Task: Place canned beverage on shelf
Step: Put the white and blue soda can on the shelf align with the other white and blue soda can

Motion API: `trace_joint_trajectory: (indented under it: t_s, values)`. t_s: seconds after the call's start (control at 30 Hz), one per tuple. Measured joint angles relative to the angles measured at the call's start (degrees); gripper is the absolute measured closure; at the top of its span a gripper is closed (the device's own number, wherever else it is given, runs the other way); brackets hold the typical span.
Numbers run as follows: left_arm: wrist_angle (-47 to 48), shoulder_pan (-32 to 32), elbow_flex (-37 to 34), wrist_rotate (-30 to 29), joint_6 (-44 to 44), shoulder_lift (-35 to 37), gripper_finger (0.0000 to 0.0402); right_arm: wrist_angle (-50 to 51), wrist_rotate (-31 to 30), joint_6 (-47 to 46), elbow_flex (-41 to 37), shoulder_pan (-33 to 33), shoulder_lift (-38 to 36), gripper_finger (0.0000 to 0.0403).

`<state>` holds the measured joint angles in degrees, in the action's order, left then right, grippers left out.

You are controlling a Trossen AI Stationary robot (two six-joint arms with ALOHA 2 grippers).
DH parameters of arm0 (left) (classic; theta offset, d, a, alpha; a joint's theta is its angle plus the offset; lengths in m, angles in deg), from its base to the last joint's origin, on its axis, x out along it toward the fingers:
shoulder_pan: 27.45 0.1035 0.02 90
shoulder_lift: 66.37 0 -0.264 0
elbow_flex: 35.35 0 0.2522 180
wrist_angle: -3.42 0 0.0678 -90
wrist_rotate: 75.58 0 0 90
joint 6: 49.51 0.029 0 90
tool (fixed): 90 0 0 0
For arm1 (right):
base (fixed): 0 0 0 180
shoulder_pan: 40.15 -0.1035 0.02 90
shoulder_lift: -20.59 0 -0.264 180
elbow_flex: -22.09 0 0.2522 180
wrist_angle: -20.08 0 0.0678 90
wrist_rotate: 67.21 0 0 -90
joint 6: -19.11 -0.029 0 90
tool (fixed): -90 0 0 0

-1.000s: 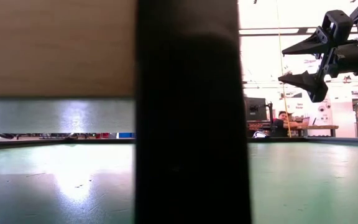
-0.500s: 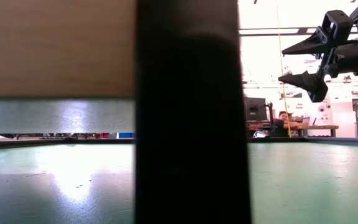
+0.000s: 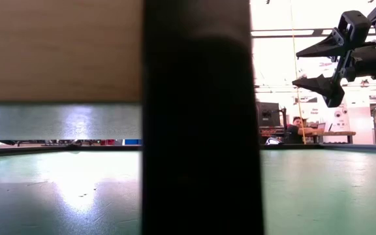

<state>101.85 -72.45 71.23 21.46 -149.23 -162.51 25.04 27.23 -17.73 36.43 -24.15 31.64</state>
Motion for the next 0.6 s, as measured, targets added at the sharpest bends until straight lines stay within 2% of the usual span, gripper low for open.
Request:
trace_joint_trajectory:
  t_s: [0.6]
  values:
    - [-1.47, -0.36, 0.02, 1.21, 0.39, -0.59, 0.0154, 0.01, 0.00, -0.01, 0.00, 0.00, 0.00, 0.0085]
